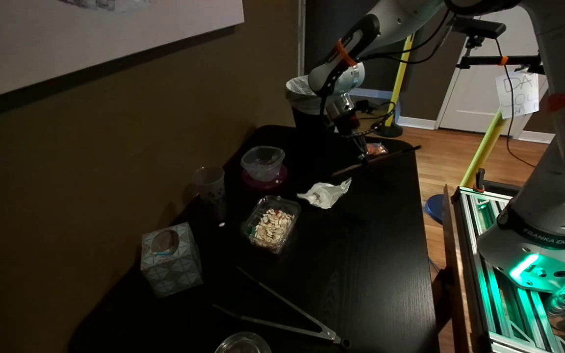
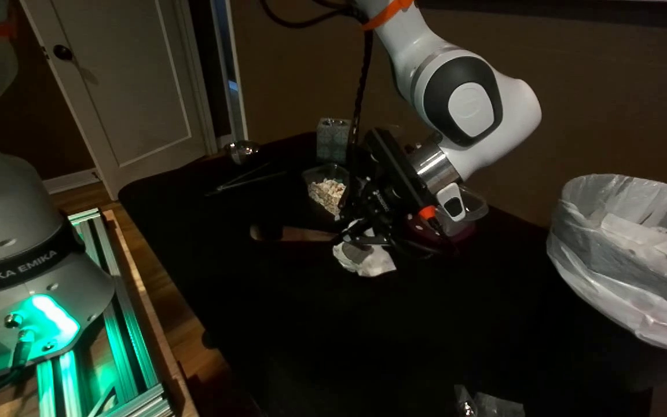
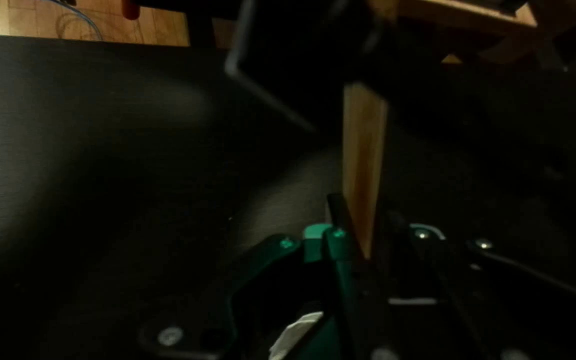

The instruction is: Put the wooden spoon inside the container

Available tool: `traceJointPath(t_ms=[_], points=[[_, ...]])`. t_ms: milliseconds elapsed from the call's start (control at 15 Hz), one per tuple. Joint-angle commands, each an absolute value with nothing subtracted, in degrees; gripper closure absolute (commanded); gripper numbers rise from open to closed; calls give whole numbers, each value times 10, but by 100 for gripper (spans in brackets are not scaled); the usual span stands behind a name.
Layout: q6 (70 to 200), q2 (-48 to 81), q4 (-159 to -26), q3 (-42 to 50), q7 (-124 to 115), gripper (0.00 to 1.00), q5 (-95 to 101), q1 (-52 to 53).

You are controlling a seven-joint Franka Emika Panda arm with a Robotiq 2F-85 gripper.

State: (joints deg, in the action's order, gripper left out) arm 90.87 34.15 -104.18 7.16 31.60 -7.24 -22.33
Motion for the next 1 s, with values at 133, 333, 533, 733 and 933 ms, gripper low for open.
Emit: traceJointPath(t_ms=[133, 333, 533, 733, 933], points=[[819, 334, -1038, 47, 459, 96, -77, -242], [790, 327, -1052, 40, 535, 96, -73, -234], [777, 318, -1071, 27, 611, 96, -69, -222], [792, 304, -1098, 11, 681, 96, -63, -203], [789, 287, -1112, -2, 730, 96, -73, -184]])
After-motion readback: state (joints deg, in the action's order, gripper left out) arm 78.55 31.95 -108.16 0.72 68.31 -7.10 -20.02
